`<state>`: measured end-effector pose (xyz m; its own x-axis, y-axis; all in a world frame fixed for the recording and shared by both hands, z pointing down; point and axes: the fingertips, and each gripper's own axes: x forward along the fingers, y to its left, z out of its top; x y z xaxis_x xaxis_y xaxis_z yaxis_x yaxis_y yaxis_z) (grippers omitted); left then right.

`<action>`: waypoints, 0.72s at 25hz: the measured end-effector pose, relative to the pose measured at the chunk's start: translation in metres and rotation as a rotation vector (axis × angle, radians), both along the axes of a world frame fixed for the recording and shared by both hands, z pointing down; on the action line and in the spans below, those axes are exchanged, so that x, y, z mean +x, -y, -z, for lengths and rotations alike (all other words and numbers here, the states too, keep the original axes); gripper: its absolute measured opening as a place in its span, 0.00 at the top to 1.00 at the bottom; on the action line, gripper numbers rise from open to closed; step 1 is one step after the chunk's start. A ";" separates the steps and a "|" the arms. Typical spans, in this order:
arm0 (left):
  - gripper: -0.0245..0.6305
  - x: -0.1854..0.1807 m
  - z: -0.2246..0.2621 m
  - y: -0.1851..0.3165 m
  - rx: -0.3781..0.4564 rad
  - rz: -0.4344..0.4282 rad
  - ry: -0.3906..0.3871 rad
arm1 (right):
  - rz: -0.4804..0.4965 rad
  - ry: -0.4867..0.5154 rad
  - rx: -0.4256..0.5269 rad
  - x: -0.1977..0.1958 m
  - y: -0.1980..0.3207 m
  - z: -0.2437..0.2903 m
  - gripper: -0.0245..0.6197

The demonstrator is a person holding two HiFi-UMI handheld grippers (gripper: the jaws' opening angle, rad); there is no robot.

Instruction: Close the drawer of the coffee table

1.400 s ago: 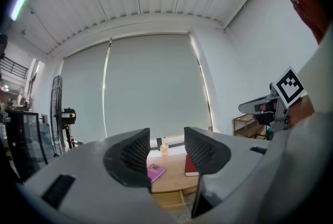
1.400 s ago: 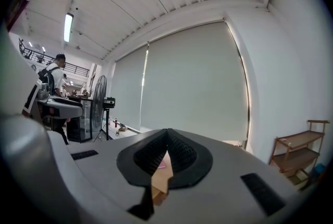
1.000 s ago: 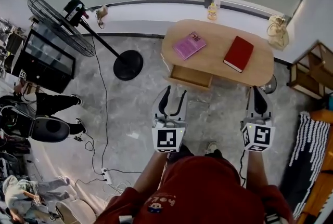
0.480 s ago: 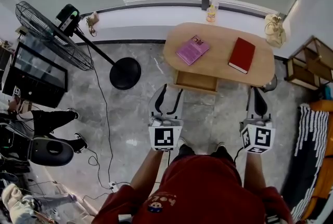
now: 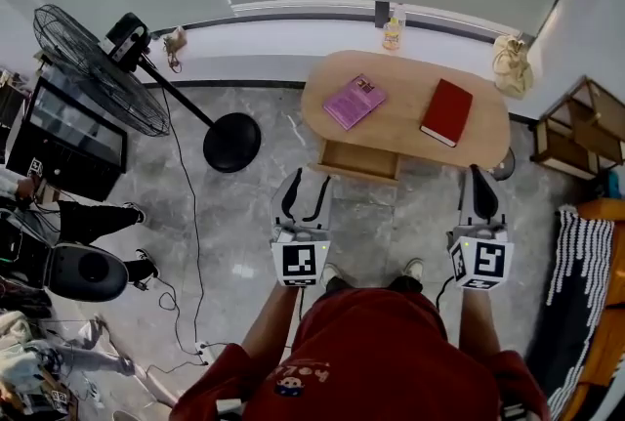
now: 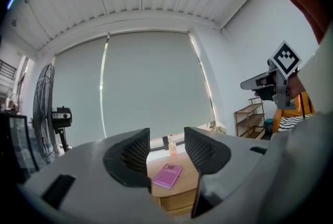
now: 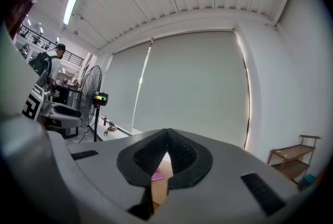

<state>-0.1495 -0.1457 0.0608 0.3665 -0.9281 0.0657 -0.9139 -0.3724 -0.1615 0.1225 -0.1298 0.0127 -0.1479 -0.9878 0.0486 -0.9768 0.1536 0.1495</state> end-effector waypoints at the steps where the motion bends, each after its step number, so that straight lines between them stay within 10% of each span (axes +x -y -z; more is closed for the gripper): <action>1: 0.67 0.006 0.001 -0.001 -0.001 0.007 -0.008 | -0.008 0.004 -0.002 0.010 0.000 -0.001 0.97; 18: 0.67 0.042 0.012 -0.015 0.005 0.047 -0.007 | 0.022 0.049 -0.029 0.043 -0.002 -0.014 0.97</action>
